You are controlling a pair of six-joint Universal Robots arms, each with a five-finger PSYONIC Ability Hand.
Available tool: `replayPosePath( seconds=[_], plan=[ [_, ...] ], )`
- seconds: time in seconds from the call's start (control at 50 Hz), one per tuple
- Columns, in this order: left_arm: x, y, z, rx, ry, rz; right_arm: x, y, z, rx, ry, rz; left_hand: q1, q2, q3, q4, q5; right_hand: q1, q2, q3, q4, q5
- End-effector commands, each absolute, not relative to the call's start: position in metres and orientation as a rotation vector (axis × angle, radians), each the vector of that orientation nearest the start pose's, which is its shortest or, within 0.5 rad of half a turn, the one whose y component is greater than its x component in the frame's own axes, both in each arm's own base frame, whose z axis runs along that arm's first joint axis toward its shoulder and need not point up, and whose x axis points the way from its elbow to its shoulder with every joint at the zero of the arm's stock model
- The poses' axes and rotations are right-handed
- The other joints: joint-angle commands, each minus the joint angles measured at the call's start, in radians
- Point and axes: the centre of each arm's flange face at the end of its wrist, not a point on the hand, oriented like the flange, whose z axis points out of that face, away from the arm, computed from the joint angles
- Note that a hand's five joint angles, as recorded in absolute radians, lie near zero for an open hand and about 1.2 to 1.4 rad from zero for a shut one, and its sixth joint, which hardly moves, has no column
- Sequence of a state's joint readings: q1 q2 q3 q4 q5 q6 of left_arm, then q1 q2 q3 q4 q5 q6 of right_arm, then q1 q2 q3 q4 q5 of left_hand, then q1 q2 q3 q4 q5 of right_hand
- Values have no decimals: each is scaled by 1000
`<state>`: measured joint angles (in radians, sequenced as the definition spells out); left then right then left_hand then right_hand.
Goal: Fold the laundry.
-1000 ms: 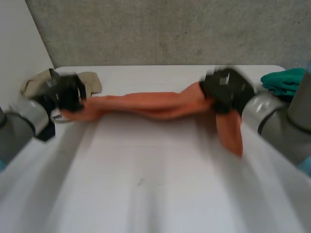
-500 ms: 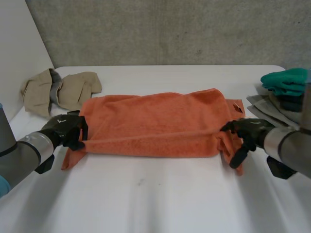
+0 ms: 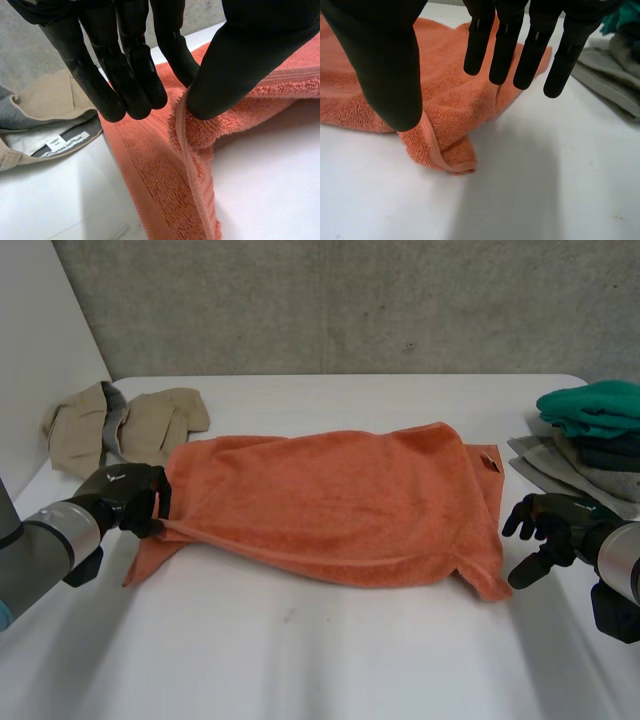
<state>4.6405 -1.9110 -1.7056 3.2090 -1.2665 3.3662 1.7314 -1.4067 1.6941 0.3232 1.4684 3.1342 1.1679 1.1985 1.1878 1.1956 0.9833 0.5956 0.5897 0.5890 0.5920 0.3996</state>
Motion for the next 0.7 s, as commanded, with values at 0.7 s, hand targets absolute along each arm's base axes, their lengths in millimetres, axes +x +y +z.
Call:
replayPosePath(
  seconds=[0.7],
  plan=[
    [-176, -282, 218, 819, 2623, -1767, 201, -263, 222, -809, 2573, -1835, 228, 198, 208, 201, 238, 801, 807, 807, 804, 822]
  ],
)
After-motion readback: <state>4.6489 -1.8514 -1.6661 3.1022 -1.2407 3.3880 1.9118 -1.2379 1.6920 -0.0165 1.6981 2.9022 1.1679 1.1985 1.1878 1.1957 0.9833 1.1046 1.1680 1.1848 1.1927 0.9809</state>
